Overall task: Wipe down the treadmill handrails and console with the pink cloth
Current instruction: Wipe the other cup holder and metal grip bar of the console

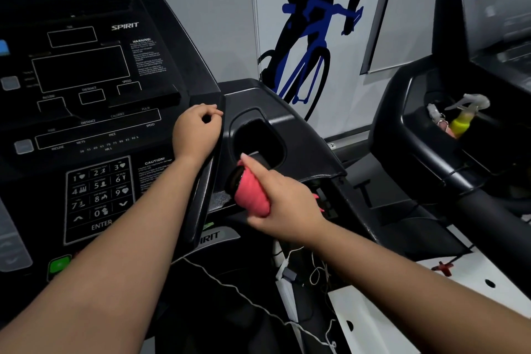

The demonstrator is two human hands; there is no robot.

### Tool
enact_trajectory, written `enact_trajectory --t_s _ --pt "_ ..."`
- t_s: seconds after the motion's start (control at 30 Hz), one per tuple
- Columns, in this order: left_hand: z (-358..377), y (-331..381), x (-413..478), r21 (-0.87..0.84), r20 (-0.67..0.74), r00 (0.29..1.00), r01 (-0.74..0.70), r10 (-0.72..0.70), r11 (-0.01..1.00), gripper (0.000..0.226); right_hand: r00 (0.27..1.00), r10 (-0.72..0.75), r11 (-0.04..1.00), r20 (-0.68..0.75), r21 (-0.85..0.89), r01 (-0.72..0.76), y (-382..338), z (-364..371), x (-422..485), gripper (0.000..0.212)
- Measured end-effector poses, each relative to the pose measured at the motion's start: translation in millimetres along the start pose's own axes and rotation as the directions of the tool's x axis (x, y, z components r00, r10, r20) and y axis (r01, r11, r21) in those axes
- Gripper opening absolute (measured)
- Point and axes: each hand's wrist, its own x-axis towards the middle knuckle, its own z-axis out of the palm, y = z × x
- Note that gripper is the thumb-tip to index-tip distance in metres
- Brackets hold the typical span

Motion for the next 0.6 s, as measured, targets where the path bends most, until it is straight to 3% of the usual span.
enact_trajectory --t_s 0.07,0.13,0.2,0.27,0.37,0.47,0.53,0.6 --pt "0.0 -0.1 -1.1 0.000 0.004 1.000 0.005 -0.005 1.000 0.021 0.982 0.109 0.975 0.153 0.177 -0.135 6.3 -7.5 6.0 0.074" --pt "-0.9 0.5 -1.8 -0.005 0.020 1.000 0.013 -0.013 1.000 0.021 0.929 0.165 0.884 0.332 0.369 -0.289 15.0 -10.9 12.1 0.040" --pt "-2.5 1.7 -2.5 -0.023 0.038 0.999 0.026 -0.025 0.999 0.021 0.854 0.243 0.719 0.460 0.506 -0.477 22.1 -12.0 18.2 0.036" --pt "-4.1 2.5 -4.2 -0.050 0.053 0.998 0.041 -0.039 0.998 0.021 0.763 0.297 0.635 0.574 0.478 -0.606 24.0 -14.3 25.0 0.041" --pt "-5.3 1.9 -6.5 -0.103 0.103 0.993 0.073 -0.063 0.992 0.023 0.724 0.289 0.630 0.627 0.445 -0.637 11.8 -16.6 43.5 0.038" --pt "-8.7 6.7 -7.9 -0.251 0.147 0.983 0.143 -0.108 0.957 0.025 0.787 0.263 0.582 0.558 0.559 -0.591 -16.6 -16.2 67.2 0.037" --pt "-12.9 12.6 -12.7 -0.355 0.147 0.977 0.196 -0.153 0.914 0.024 0.864 0.217 0.743 0.455 0.497 -0.449 -34.5 -18.3 76.0 0.033" --pt "-15.7 16.4 -21.0 -0.441 0.153 0.974 0.219 -0.168 0.871 0.024 0.935 0.169 0.923 0.312 0.283 -0.261 -43.8 -18.7 71.1 0.035"
